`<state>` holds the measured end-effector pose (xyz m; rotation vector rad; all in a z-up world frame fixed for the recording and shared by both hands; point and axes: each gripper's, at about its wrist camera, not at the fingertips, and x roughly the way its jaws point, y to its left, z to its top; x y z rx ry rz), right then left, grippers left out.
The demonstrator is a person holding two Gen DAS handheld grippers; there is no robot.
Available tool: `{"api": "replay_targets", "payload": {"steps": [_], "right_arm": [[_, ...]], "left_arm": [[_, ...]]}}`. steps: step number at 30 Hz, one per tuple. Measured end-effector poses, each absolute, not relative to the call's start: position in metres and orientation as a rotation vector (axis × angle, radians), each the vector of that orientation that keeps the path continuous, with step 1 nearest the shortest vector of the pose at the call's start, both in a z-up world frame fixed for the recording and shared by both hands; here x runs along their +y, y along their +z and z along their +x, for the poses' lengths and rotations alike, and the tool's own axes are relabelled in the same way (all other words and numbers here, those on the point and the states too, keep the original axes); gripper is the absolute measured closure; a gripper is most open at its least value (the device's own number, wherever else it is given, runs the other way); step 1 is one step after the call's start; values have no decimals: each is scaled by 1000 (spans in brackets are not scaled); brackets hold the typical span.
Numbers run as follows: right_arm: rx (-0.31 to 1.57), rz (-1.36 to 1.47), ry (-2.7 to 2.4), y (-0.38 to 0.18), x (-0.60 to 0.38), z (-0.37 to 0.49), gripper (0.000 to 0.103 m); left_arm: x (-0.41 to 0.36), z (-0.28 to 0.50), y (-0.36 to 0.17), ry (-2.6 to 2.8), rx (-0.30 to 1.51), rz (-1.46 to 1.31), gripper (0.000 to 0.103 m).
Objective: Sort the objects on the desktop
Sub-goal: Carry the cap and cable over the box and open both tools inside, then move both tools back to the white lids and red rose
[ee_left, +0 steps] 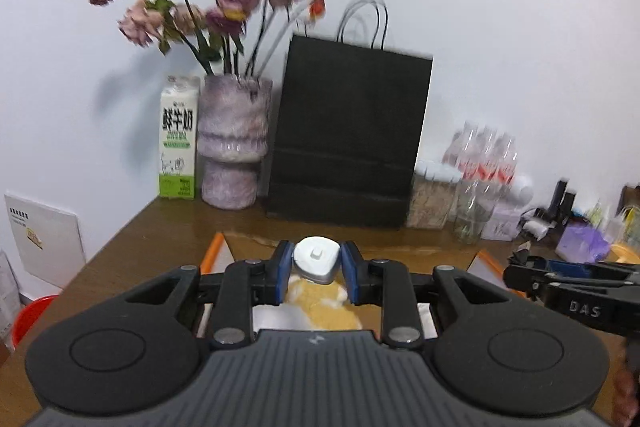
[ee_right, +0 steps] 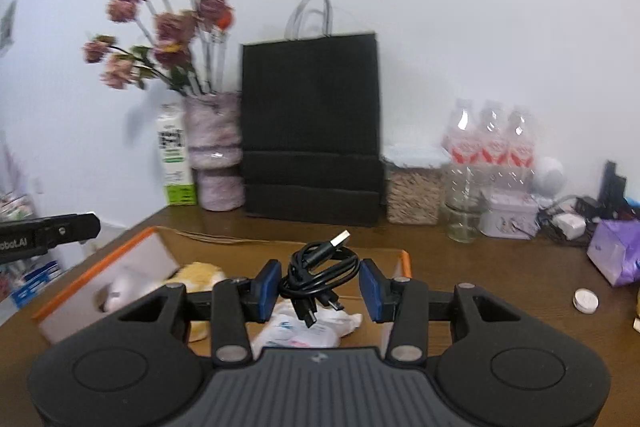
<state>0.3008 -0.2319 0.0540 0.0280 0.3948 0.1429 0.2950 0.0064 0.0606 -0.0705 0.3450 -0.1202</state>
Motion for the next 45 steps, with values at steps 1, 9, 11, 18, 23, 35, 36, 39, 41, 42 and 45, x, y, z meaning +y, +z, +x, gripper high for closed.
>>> {"api": "replay_targets", "payload": {"steps": [1, 9, 11, 18, 23, 35, 36, 39, 41, 42, 45], "right_arm": [[410, 27, 145, 48, -232, 305, 61], [481, -12, 160, 17, -230, 318, 61], [485, -15, 156, 15, -229, 315, 61], [485, -7, 149, 13, -231, 313, 59], [448, 14, 155, 19, -234, 304, 0], [425, 9, 131, 24, -232, 297, 0], [424, 9, 128, 24, -232, 297, 0], [424, 9, 127, 23, -232, 296, 0], [425, 8, 125, 23, -232, 296, 0], [425, 7, 123, 23, -232, 296, 0], [427, 4, 120, 22, -232, 295, 0]], "left_arm": [[3, 299, 53, -115, 356, -40, 75], [7, 303, 27, -68, 432, 9, 75], [9, 304, 24, -62, 447, 16, 75], [7, 297, 28, -49, 425, 34, 64], [4, 280, 37, 6, 325, 44, 0], [7, 279, 38, 28, 331, 24, 0], [7, 280, 38, 28, 330, 25, 0], [7, 280, 38, 28, 331, 24, 0], [7, 280, 38, 28, 332, 23, 0], [7, 280, 38, 28, 332, 24, 0], [8, 280, 38, 28, 331, 23, 0]]}}
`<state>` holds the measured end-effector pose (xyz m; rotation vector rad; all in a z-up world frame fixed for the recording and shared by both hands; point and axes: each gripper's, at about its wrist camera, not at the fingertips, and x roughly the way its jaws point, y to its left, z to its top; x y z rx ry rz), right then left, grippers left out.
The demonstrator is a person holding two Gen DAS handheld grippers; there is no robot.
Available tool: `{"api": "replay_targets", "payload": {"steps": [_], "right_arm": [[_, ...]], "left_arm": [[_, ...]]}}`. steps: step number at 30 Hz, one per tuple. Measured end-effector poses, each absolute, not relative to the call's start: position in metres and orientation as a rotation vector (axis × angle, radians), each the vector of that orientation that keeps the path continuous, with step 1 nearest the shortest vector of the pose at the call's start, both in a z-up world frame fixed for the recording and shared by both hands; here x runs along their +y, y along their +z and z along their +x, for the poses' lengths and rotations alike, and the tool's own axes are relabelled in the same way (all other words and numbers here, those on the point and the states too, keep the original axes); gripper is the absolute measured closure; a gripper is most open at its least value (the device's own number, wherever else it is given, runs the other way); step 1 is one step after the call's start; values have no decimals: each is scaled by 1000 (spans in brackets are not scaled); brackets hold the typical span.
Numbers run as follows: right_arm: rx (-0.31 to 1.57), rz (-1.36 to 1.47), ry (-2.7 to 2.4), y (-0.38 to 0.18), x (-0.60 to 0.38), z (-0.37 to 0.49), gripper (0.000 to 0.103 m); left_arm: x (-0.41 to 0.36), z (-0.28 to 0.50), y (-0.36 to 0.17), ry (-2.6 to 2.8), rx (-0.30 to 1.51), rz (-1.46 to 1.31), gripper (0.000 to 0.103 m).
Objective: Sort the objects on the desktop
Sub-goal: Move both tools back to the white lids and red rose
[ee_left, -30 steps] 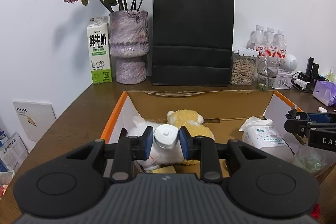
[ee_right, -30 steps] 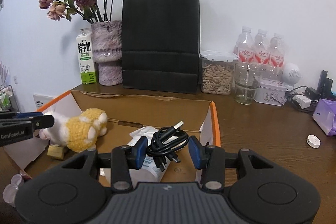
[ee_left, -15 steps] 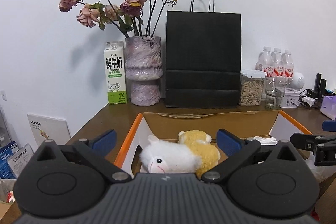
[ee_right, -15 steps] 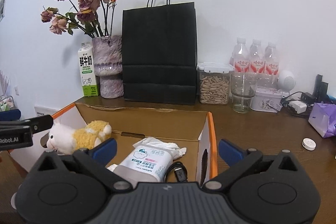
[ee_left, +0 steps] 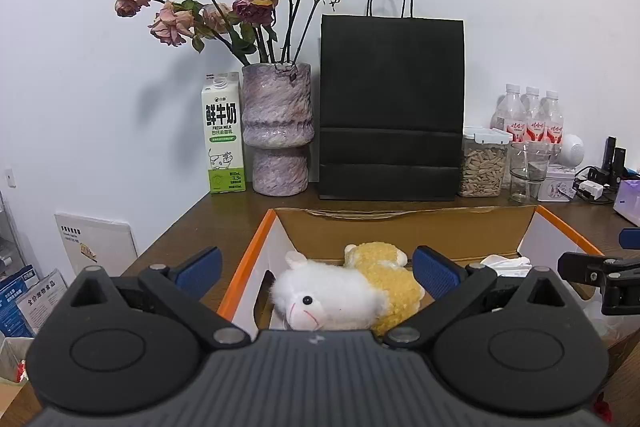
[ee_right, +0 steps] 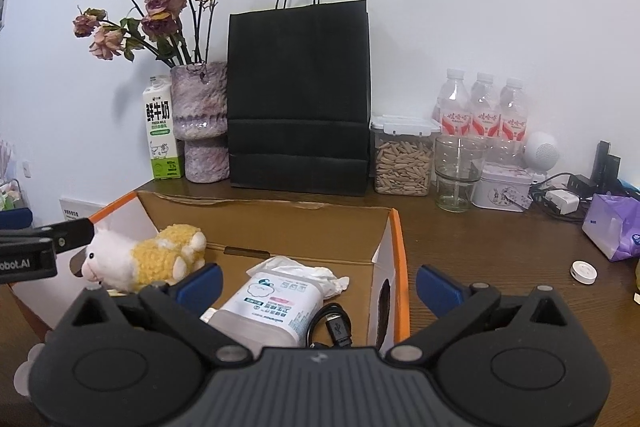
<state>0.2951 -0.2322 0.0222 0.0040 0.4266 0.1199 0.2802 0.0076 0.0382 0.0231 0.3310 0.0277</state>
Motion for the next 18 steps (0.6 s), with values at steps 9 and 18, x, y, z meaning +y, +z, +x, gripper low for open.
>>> {"api": "replay_targets", "payload": {"steps": [9, 18], "right_arm": [[419, -7, 122, 24, -230, 294, 0], [361, -28, 135, 33, -226, 278, 0]], "left_arm": [[10, 277, 39, 34, 322, 22, 0], [16, 261, 51, 49, 269, -6, 0]]}}
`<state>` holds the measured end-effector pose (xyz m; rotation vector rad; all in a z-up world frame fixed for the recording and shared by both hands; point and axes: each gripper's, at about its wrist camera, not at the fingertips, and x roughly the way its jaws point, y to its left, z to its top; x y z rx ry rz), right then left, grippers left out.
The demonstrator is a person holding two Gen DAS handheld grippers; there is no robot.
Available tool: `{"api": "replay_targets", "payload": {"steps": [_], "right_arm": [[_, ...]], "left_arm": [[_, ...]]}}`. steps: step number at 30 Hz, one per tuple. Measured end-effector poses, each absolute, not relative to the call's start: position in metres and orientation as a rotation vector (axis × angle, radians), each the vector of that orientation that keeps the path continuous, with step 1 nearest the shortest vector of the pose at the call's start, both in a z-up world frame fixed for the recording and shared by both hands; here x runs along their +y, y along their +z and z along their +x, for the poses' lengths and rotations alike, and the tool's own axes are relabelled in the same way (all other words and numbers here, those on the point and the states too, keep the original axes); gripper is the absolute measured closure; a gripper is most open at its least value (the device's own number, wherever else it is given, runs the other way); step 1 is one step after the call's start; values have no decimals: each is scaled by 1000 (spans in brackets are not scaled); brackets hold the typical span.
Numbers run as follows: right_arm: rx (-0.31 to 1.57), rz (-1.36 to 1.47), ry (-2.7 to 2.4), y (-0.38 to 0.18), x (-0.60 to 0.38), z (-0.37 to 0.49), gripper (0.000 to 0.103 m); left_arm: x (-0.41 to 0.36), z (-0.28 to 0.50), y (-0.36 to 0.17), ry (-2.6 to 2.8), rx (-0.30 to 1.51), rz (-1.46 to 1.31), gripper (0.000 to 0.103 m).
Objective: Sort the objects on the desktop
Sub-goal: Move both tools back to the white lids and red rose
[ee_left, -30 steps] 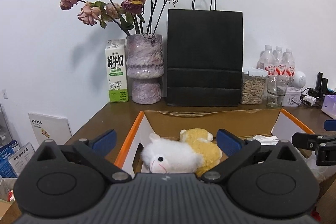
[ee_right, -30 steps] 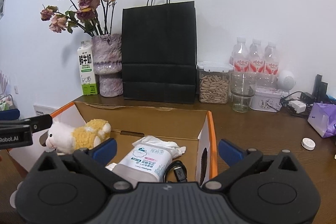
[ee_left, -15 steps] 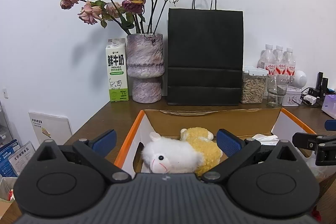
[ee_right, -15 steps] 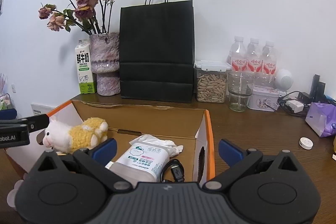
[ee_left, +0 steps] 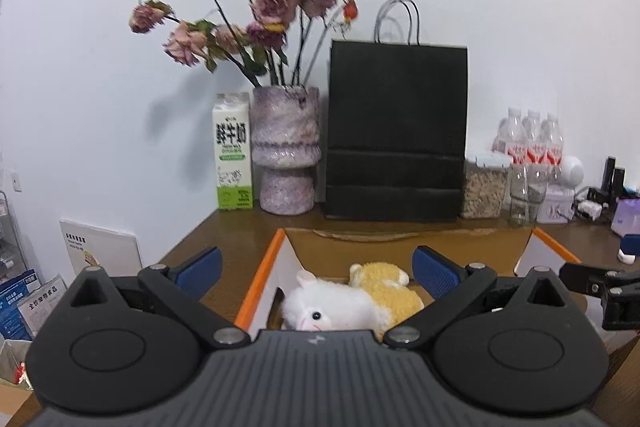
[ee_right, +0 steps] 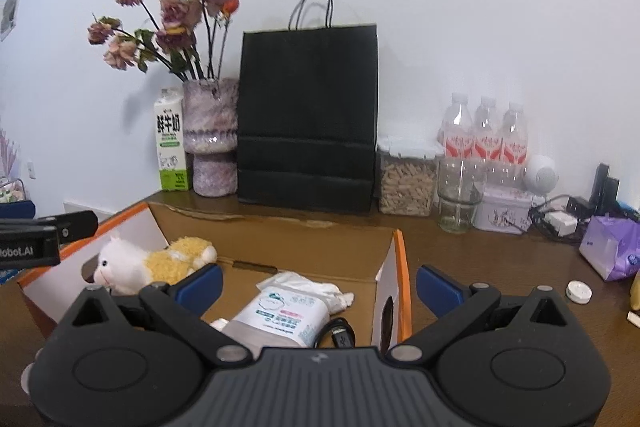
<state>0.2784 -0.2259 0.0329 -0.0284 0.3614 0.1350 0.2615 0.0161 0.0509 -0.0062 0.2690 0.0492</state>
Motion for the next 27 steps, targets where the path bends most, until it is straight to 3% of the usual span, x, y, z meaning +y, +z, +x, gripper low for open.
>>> {"api": "replay_targets", "payload": {"steps": [11, 27], "right_arm": [[337, -52, 183, 48, -221, 233, 0], [488, -193, 234, 9, -213, 186, 0]], "left_arm": [[46, 226, 55, 62, 295, 10, 0], [65, 187, 6, -8, 487, 65, 0]]}}
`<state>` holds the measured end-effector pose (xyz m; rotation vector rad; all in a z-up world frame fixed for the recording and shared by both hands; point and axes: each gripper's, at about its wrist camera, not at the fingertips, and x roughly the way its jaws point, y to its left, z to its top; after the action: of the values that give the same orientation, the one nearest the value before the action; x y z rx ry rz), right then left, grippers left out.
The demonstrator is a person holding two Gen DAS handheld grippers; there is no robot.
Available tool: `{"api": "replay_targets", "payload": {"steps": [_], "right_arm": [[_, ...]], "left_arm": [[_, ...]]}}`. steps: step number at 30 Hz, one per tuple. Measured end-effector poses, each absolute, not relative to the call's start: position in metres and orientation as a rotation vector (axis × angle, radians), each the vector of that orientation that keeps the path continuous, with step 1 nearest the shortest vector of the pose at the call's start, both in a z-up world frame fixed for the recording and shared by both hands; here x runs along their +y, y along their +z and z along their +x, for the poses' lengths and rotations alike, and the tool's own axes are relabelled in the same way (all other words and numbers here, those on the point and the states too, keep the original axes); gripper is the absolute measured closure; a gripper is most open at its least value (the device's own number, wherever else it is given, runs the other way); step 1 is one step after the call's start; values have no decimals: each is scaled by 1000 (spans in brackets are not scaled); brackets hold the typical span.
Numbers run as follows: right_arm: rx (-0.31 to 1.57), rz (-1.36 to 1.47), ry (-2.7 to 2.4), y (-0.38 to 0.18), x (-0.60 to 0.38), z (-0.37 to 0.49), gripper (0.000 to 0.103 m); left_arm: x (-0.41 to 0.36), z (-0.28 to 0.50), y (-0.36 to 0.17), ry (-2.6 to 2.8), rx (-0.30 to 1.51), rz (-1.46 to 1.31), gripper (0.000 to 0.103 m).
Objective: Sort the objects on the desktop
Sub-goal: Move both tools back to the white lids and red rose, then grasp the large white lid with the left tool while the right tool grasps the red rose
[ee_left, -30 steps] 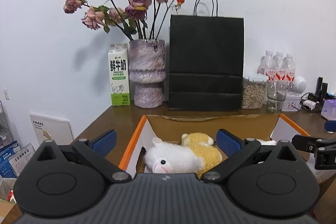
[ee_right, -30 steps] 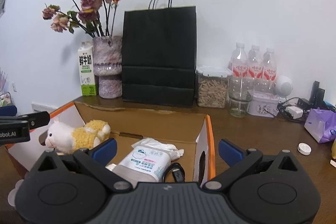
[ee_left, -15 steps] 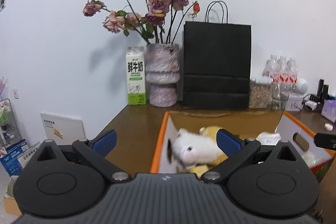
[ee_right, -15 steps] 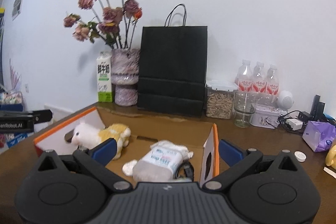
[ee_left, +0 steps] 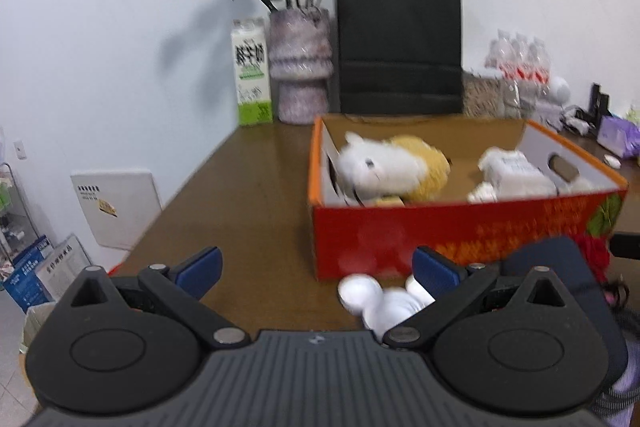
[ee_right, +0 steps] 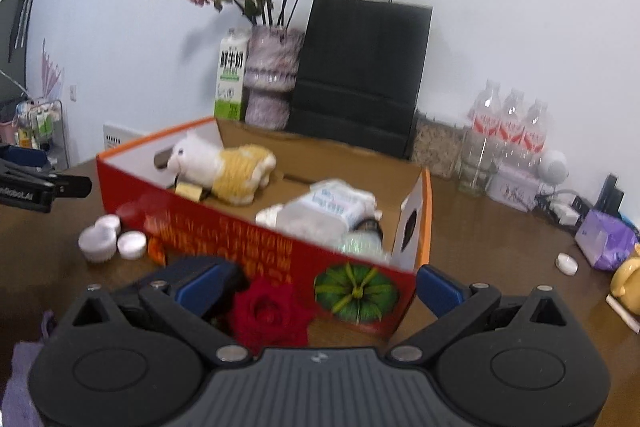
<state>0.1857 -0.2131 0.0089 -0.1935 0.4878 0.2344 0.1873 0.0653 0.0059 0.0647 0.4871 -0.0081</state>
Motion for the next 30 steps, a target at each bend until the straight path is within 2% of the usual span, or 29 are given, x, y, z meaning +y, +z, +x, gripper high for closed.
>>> {"api": "replay_targets", "payload": {"steps": [2, 9, 13, 15, 19, 21, 22, 23, 24, 26, 30], "right_arm": [[512, -181, 233, 3, -213, 188, 0], [615, -154, 259, -13, -208, 198, 11], [641, -142, 264, -19, -204, 205, 13], [651, -124, 271, -22, -204, 207, 22], [668, -99, 285, -26, -204, 212, 26], [669, -94, 293, -27, -204, 213, 36], [670, -88, 299, -28, -204, 213, 38], [673, -81, 307, -29, -204, 214, 42], [674, -79, 310, -29, -204, 214, 45], [667, -76, 315, -30, -205, 212, 50], [643, -78, 313, -29, -205, 208, 55]], "left_arm": [[60, 186, -1, -21, 505, 78, 0], [48, 188, -13, -60, 547, 122, 0], [46, 191, -18, -76, 573, 114, 17], [46, 192, -19, -85, 580, 105, 19], [45, 194, -20, -102, 590, 94, 28], [44, 196, -21, -109, 604, 89, 38], [44, 198, -22, -118, 612, 83, 44], [43, 199, -22, -129, 621, 78, 56], [43, 199, -23, -142, 630, 75, 62], [42, 199, -24, -164, 631, 70, 62], [42, 198, -24, -147, 623, 62, 62]]}}
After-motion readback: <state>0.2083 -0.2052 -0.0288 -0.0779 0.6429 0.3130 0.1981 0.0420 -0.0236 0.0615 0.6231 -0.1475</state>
